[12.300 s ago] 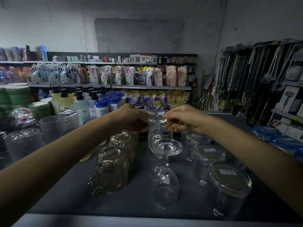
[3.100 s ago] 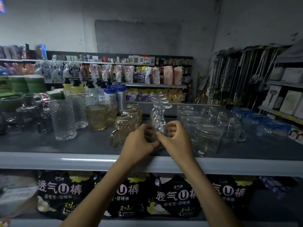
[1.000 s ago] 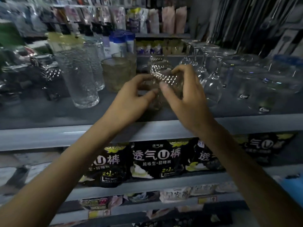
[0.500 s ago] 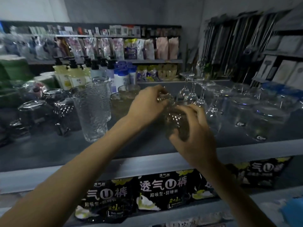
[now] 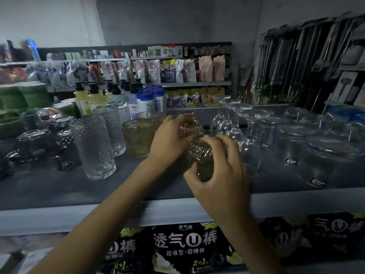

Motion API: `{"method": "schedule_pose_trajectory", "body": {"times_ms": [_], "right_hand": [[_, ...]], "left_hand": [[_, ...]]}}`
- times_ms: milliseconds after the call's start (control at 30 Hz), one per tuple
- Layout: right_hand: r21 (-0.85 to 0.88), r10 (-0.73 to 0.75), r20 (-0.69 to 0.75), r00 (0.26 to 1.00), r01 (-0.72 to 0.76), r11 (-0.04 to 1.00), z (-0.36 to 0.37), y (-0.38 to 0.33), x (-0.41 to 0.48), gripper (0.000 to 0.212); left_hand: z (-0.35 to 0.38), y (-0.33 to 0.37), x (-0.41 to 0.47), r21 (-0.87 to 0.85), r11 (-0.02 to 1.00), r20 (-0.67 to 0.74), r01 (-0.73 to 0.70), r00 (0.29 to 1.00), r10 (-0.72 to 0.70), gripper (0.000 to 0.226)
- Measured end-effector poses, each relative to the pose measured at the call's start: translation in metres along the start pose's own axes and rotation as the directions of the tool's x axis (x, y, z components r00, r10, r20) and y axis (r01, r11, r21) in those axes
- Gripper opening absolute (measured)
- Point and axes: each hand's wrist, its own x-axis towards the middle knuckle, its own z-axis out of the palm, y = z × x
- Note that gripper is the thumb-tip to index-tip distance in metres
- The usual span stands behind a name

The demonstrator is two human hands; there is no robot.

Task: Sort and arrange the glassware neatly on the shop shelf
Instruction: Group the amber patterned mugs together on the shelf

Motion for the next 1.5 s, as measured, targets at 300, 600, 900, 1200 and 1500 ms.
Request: {"method": "schedule_pose_trajectory", "body": {"times_ms": [300,600,900,1200,1500], "right_hand": [[0.012,0.008,-0.002,1.000,-0.008,1.000,-0.001,0.001,0.000,0.054],[0.062,-0.007,0.046,0.999,0.004,0.998,-0.004,0.001,0.000,0.047],[0.298,-0.052,0.267,0.962,-0.031,0.954,-0.004,-0.010,0.006,0.055],[0.480,-0.016,0.435,0.900,-0.217,0.850,0.005,-0.027,0.022,0.050],[-0.140,-0.064,0.425,0.903,0.135,0.981,0.027,-0.009,0.071,0.075]], "left_hand": [[0.006,-0.015,0.001,-0.202,0.978,0.009,0.041,0.999,-0.040,0.050],[-0.016,-0.002,-0.009,-0.318,0.947,-0.020,0.049,0.998,-0.058,0.049],[-0.061,0.012,-0.110,-0.468,0.865,0.058,0.181,0.983,-0.174,0.058],[-0.058,-0.014,-0.107,-0.176,0.957,-0.114,0.230,0.961,-0.252,0.072],[-0.054,-0.012,-0.118,-0.022,0.954,-0.257,0.299,0.920,-0.295,0.079]]}}
